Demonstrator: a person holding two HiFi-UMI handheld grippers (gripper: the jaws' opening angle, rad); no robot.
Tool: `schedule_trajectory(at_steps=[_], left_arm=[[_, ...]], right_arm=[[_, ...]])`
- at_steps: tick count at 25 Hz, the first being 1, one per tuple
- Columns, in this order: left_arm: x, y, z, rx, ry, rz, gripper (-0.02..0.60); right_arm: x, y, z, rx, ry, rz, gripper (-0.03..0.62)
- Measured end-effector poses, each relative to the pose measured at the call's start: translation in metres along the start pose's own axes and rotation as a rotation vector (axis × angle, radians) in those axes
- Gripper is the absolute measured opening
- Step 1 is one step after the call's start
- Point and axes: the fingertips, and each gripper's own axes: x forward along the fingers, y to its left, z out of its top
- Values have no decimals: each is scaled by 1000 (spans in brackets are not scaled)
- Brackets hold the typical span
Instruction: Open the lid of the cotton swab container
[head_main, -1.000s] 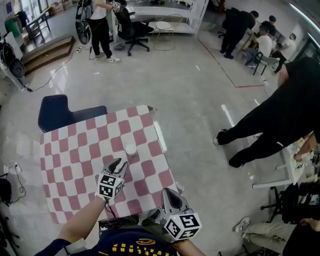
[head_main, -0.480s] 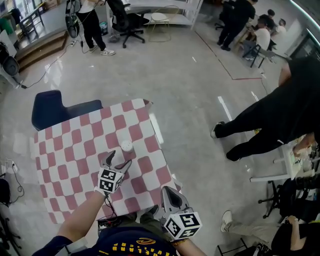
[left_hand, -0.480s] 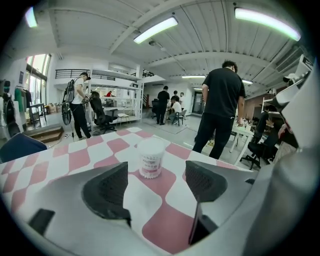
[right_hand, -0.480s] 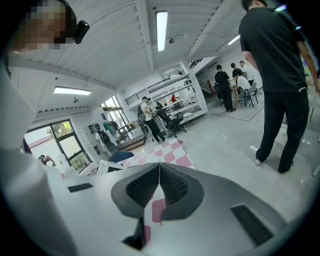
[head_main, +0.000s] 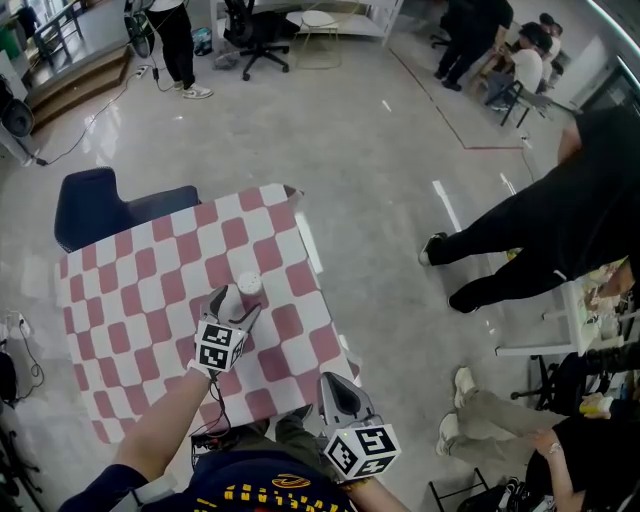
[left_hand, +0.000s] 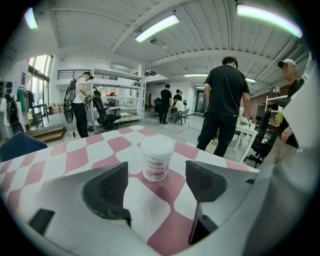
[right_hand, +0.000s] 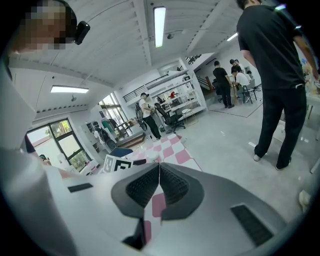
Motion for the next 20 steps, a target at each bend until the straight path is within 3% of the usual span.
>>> schedule_trajectory(at_steps=[14, 20], left_arm=[[38, 0, -2, 37, 30, 20, 339], [42, 5, -6, 56, 33, 69, 253]], right_arm=[[-9, -16, -9, 4, 32, -40, 11], [-10, -15, -17, 14, 47, -36, 11]])
